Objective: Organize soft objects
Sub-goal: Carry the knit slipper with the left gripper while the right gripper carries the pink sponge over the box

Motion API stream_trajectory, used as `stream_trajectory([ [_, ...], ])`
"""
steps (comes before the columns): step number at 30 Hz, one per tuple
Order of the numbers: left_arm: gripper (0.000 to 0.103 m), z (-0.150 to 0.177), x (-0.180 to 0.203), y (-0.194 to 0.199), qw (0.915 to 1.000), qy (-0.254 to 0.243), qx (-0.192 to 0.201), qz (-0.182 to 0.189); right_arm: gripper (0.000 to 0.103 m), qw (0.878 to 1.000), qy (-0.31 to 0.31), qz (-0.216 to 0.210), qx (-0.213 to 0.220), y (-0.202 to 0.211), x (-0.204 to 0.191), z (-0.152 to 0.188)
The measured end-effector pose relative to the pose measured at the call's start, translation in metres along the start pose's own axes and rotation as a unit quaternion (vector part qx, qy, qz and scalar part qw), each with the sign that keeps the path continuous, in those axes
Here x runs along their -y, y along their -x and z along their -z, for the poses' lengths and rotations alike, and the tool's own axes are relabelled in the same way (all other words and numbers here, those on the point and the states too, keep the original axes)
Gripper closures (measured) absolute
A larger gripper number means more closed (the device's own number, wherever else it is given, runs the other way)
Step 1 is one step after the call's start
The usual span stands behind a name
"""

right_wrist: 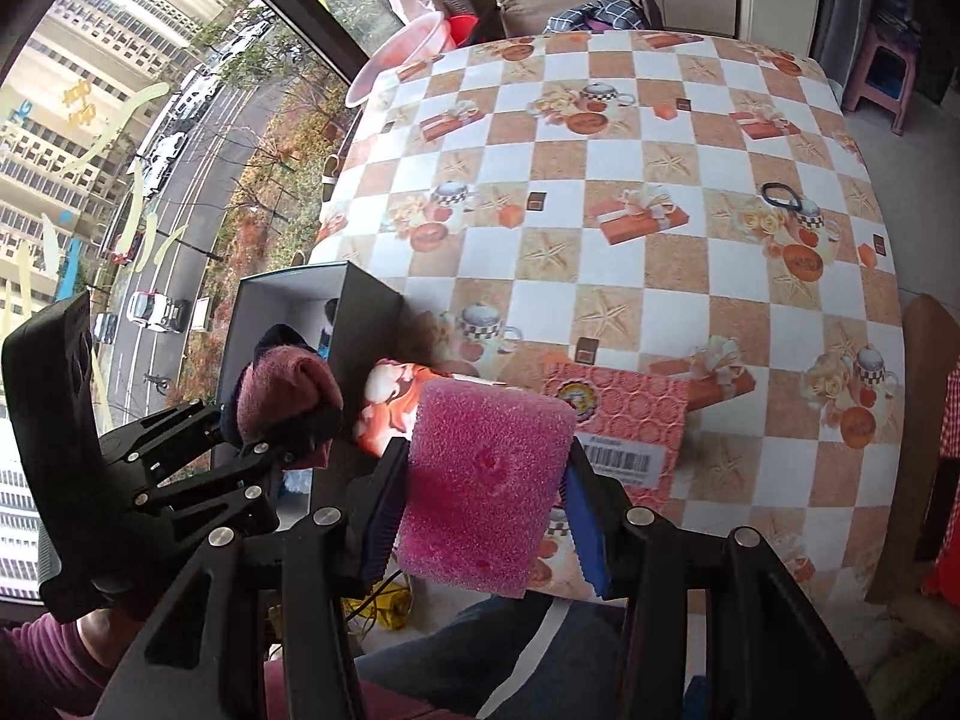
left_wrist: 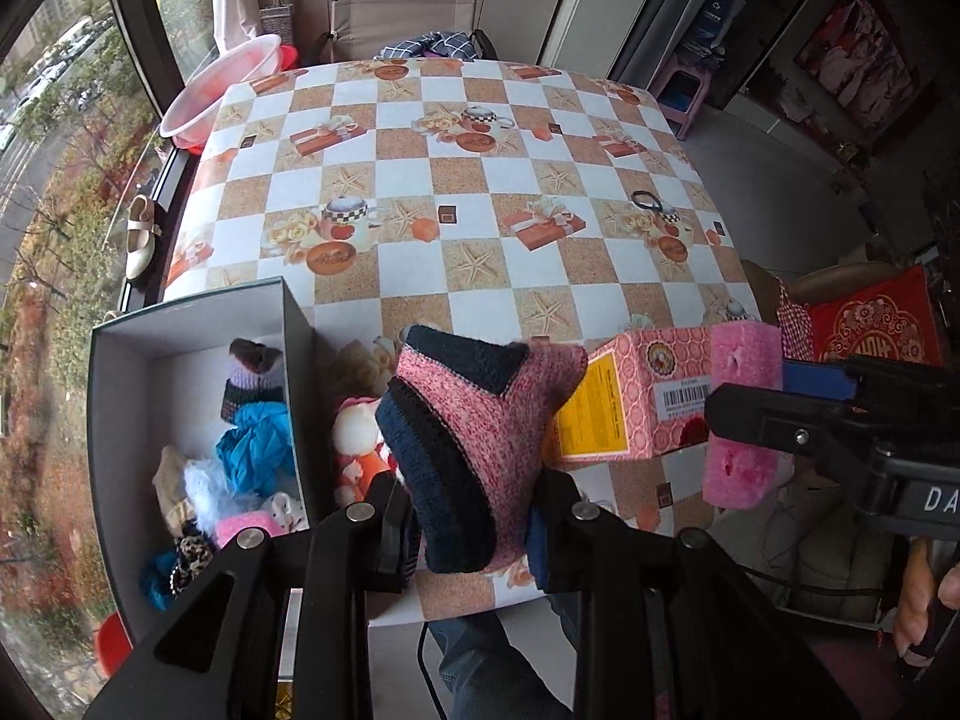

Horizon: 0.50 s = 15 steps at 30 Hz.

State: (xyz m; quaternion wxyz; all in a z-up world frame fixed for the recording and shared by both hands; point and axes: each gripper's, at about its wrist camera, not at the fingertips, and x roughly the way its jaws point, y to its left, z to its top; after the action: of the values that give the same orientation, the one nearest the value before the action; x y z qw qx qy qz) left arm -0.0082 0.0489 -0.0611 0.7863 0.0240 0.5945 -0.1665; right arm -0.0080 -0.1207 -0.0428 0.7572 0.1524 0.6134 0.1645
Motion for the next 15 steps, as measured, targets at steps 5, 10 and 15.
stream_trajectory([
  [5, 0.073, 0.023, -0.020, 0.017, 0.9998, 0.016, 0.007, -0.008, 0.052, 1.000, 0.017, -0.009, -0.002, -0.008, -0.032, 0.013],
  [10, 0.073, 0.041, -0.033, 0.027, 0.9995, 0.027, 0.014, -0.012, 0.052, 0.999, 0.042, -0.018, -0.014, -0.023, -0.061, 0.027],
  [15, 0.073, 0.050, -0.045, 0.040, 0.9986, 0.038, 0.032, -0.021, 0.052, 0.997, 0.068, -0.021, -0.016, -0.029, -0.087, 0.034],
])
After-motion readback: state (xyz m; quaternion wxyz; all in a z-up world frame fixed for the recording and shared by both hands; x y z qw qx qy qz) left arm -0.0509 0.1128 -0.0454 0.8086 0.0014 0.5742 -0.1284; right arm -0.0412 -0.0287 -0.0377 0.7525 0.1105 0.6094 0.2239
